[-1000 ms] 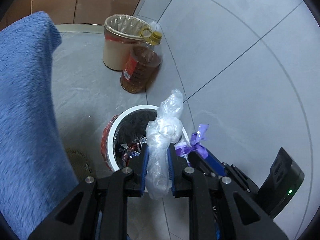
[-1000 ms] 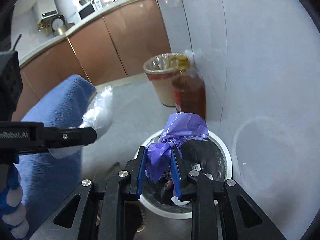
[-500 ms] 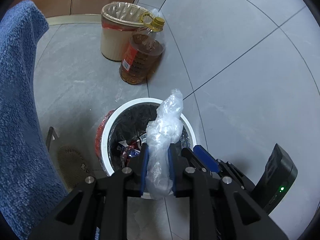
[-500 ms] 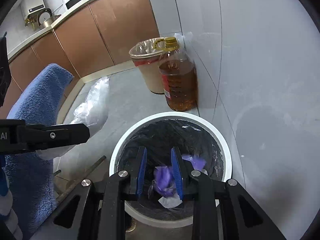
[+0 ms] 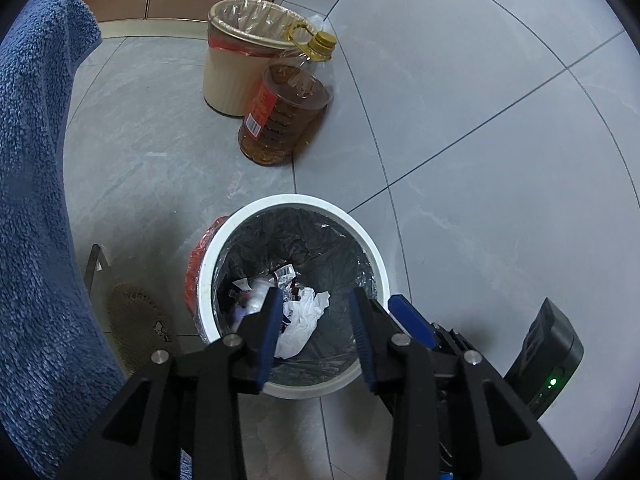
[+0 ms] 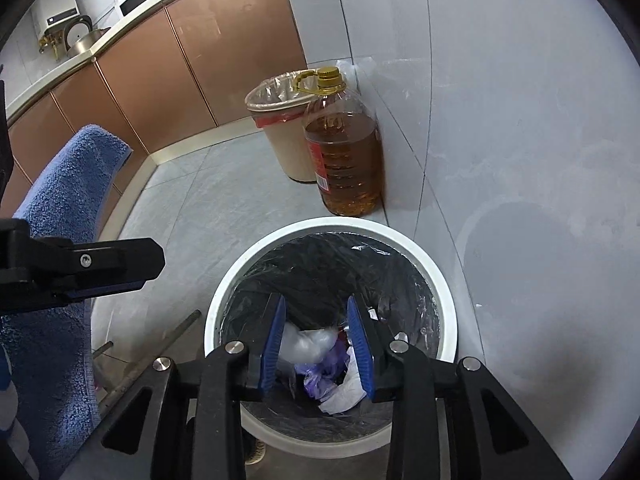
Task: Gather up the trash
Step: 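Carry both wrappers over the bin and open both tools to drop them, then move both tools back over the remaining wrappers on the towel, then grasp the purple wrapper with left tool while right tool grasps red-tied plastic bag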
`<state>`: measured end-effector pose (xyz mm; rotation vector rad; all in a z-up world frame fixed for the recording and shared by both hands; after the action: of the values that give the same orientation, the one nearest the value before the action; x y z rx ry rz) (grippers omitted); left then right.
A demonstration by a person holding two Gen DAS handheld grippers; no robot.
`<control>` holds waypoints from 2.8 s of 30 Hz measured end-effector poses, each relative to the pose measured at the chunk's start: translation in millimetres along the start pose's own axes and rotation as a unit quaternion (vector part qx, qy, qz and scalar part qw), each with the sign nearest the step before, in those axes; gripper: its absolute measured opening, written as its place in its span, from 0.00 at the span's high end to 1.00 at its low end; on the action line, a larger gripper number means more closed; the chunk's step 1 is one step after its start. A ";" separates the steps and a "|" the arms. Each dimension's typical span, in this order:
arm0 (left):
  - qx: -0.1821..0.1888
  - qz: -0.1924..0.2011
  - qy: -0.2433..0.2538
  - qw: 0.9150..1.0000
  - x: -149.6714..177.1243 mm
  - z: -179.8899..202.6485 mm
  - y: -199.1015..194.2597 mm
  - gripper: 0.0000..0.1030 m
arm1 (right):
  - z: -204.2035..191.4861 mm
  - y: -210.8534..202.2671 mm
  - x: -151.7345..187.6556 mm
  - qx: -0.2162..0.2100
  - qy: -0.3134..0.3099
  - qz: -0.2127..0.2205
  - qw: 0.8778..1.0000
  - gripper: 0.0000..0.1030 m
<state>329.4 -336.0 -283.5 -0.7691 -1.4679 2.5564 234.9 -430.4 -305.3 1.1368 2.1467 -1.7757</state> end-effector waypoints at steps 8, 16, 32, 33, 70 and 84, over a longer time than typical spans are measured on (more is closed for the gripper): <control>0.010 0.021 0.012 1.000 -1.8 13.6 -18.5 0.68 | -3.6 -14.8 -4.7 0.011 0.002 0.014 1.000 0.68; -0.003 0.075 0.044 0.996 4.9 34.7 -88.5 0.68 | -16.8 -60.1 -18.4 0.008 0.003 0.054 0.999 0.67; -0.101 0.190 0.038 0.976 74.8 -5.8 -269.1 0.68 | -120.9 -204.6 -23.2 -0.074 -0.071 0.162 0.981 0.64; -0.110 0.196 0.037 0.974 81.3 -10.7 -280.5 0.68 | -127.4 -210.5 -22.2 -0.079 -0.077 0.166 0.980 0.64; -0.243 0.100 -0.042 0.964 201.0 -263.3 -341.6 0.68 | -343.4 -184.8 54.5 -0.250 -0.224 0.006 0.942 0.59; -0.221 0.077 -0.039 0.972 189.6 -296.6 -315.7 0.70 | -426.5 -102.3 90.1 -0.285 -0.246 -0.108 0.920 0.59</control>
<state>252.1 125.3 -214.2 -0.8688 -2.1214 2.4114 257.5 -12.5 -146.1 0.2847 2.2720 -1.1771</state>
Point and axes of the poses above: each gripper's, at about its wrist camera, not at the fingertips, and y roughly the way its jaws point, z to its right, x to its underside, the point moved 5 cm from there along y, roughly the way its jaws point, and after that the axes turned 9 degrees about y, right-handed, at the moved point
